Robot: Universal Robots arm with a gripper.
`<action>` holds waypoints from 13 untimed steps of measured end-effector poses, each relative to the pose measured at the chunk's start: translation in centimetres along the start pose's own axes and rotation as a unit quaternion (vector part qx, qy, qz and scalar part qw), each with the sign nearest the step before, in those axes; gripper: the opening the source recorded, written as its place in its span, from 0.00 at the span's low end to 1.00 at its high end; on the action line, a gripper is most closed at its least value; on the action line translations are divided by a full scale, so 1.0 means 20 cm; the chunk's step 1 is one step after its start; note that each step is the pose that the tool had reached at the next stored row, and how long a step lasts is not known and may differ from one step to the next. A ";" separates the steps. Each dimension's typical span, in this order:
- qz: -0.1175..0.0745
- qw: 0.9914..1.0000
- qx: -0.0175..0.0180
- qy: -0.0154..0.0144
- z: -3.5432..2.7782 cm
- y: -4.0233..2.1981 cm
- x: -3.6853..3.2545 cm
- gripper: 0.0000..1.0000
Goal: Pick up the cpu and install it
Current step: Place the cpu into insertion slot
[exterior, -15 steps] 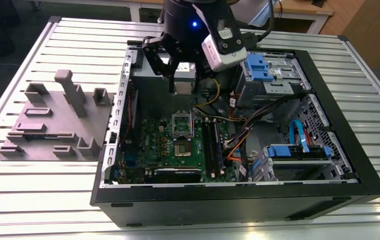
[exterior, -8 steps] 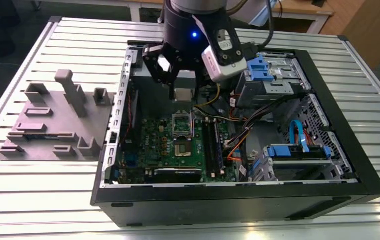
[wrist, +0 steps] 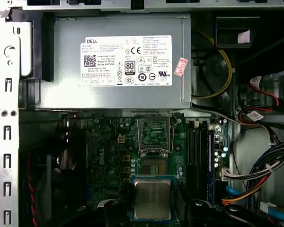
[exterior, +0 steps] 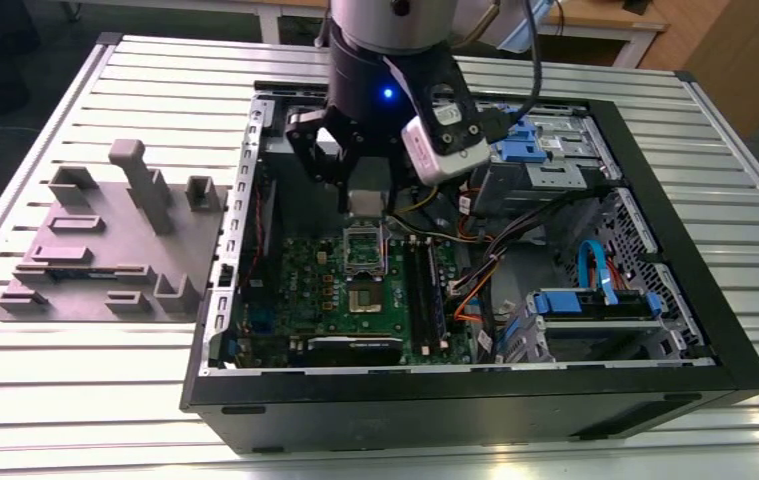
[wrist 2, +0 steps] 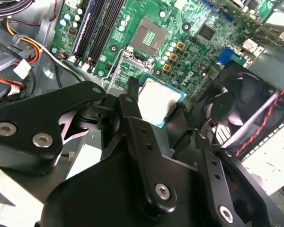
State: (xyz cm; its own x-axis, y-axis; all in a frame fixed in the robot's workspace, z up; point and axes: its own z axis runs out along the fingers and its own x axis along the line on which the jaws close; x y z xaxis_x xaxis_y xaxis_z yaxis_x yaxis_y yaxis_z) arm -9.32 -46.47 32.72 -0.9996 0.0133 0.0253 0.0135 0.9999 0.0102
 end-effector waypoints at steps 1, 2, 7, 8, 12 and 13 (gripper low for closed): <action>0.000 1.000 0.000 0.000 0.018 0.000 -0.003 0.47; 0.000 1.000 0.000 0.000 0.027 0.000 -0.004 0.47; 0.000 1.000 0.000 0.000 0.056 -0.001 -0.006 0.47; 0.000 1.000 0.000 0.000 0.056 -0.001 -0.006 0.47; 0.000 1.000 0.000 0.000 0.057 -0.001 -0.006 0.47; 0.000 1.000 0.000 0.000 0.057 -0.001 -0.006 0.47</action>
State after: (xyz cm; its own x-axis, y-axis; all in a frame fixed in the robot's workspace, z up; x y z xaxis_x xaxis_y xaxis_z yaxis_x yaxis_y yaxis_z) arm -9.22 -46.47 31.57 -0.9996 0.0133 0.0254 0.0135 0.9999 0.0101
